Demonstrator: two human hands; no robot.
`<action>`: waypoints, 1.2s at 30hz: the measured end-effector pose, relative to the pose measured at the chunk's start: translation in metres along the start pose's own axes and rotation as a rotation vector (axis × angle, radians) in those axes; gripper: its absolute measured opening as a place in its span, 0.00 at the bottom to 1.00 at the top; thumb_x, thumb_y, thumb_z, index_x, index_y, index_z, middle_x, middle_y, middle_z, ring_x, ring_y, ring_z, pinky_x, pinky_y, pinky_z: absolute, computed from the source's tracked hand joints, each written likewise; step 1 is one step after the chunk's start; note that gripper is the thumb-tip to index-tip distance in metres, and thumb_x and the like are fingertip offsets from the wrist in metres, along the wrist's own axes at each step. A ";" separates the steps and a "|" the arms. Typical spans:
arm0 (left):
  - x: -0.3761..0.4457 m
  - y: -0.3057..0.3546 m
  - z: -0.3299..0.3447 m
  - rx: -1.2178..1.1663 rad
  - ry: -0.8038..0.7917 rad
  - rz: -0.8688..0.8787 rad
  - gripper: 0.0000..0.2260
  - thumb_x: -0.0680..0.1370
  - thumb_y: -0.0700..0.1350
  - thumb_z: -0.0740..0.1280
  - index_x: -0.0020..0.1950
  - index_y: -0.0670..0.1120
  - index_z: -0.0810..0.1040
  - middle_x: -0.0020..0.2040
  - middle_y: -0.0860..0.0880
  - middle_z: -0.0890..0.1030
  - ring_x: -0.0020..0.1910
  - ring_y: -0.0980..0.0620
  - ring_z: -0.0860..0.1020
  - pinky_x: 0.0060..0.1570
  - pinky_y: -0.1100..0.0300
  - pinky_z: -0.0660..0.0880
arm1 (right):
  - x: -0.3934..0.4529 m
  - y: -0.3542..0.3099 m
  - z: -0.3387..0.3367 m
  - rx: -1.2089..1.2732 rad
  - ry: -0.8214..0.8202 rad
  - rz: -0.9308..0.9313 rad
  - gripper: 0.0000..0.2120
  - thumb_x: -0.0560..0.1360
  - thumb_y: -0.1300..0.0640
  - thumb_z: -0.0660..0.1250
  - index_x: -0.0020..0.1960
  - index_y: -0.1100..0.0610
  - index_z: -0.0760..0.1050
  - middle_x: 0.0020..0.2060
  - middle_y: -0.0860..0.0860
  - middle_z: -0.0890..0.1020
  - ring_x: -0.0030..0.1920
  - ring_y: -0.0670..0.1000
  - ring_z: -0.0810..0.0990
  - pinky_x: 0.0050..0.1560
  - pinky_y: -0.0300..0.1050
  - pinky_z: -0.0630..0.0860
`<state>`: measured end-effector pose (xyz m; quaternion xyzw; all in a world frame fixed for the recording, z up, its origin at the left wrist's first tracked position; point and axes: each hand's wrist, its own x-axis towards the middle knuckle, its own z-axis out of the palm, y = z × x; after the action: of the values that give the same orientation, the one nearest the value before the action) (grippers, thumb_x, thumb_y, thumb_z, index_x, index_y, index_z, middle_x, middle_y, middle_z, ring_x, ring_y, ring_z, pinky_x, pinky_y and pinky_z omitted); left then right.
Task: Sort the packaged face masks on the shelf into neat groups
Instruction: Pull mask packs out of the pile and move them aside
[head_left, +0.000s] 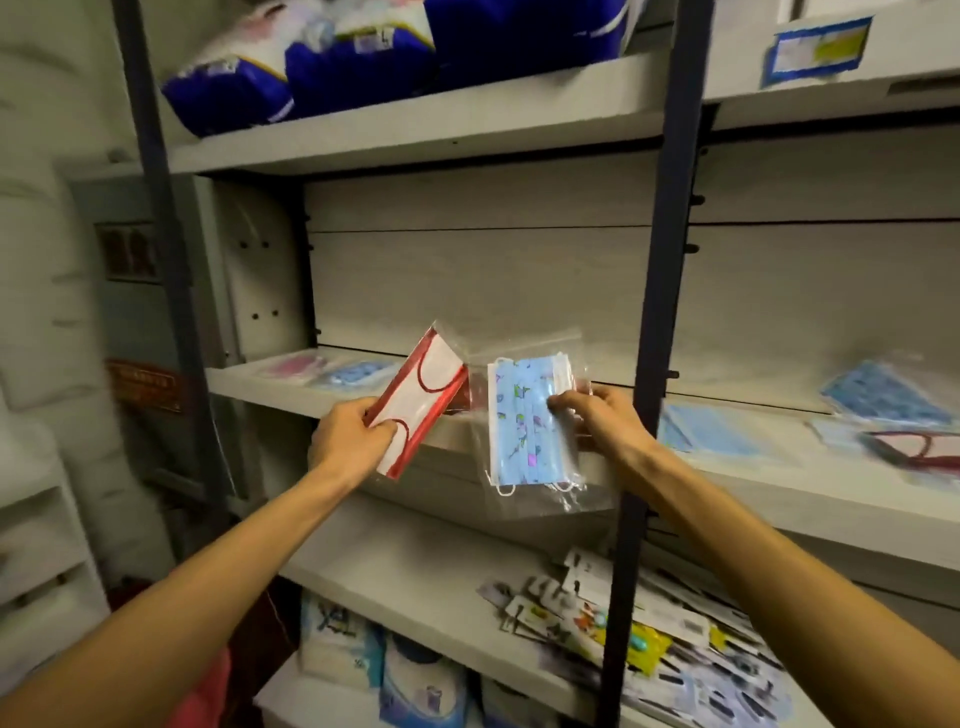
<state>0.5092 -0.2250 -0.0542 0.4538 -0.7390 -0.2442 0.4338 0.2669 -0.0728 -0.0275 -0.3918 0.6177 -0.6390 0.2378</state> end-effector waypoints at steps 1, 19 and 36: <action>0.010 -0.007 0.000 0.054 0.029 0.016 0.17 0.79 0.48 0.71 0.68 0.49 0.80 0.57 0.47 0.86 0.46 0.50 0.83 0.48 0.53 0.82 | 0.012 0.004 0.008 -0.016 -0.004 0.009 0.01 0.77 0.60 0.70 0.47 0.58 0.79 0.39 0.50 0.87 0.38 0.48 0.86 0.37 0.41 0.80; 0.175 -0.019 0.099 0.685 -0.271 0.498 0.16 0.82 0.53 0.60 0.64 0.51 0.80 0.58 0.46 0.84 0.56 0.42 0.81 0.53 0.52 0.78 | 0.139 0.031 0.035 0.074 0.289 0.147 0.09 0.77 0.59 0.64 0.46 0.65 0.77 0.28 0.56 0.84 0.22 0.48 0.81 0.20 0.38 0.73; 0.316 -0.098 0.059 0.400 -0.323 0.509 0.23 0.83 0.61 0.55 0.37 0.49 0.75 0.50 0.46 0.81 0.50 0.41 0.80 0.50 0.51 0.77 | 0.250 0.032 0.197 0.108 0.162 0.300 0.18 0.71 0.56 0.67 0.57 0.65 0.75 0.34 0.58 0.84 0.30 0.55 0.83 0.30 0.46 0.79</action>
<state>0.4365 -0.5521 -0.0253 0.2866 -0.9206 -0.0477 0.2609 0.2725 -0.3925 -0.0206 -0.2293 0.6512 -0.6581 0.3006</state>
